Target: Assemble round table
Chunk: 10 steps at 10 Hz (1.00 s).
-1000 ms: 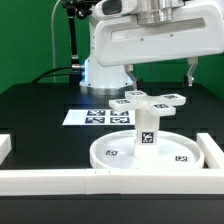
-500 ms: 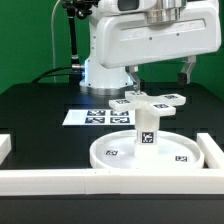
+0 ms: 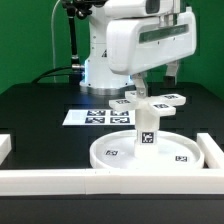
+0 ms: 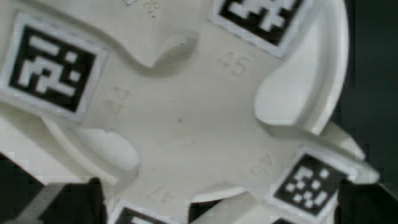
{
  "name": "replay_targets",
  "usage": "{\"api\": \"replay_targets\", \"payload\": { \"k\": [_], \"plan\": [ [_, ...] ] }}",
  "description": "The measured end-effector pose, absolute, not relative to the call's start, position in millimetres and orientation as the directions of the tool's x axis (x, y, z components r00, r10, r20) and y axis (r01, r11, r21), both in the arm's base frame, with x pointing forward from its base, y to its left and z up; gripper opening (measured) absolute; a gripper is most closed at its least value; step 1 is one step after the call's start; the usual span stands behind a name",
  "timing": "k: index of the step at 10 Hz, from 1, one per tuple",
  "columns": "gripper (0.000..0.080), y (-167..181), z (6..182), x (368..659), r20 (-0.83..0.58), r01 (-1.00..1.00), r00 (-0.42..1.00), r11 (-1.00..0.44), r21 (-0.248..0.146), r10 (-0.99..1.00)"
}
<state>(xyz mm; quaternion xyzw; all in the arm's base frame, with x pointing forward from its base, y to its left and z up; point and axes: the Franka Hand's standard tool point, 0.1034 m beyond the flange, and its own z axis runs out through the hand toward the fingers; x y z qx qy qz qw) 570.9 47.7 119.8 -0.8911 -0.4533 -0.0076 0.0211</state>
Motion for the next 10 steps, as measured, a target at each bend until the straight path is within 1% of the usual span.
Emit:
{"api": "replay_targets", "payload": {
  "k": [3,10],
  "plan": [
    [0.0648,41.4,116.3,570.1,0.027,0.902,0.431,-0.431,-0.023,0.902],
    [0.0648,34.0,106.5,566.8,0.017,0.892,0.452,-0.451,-0.038,0.892]
  ]
}}
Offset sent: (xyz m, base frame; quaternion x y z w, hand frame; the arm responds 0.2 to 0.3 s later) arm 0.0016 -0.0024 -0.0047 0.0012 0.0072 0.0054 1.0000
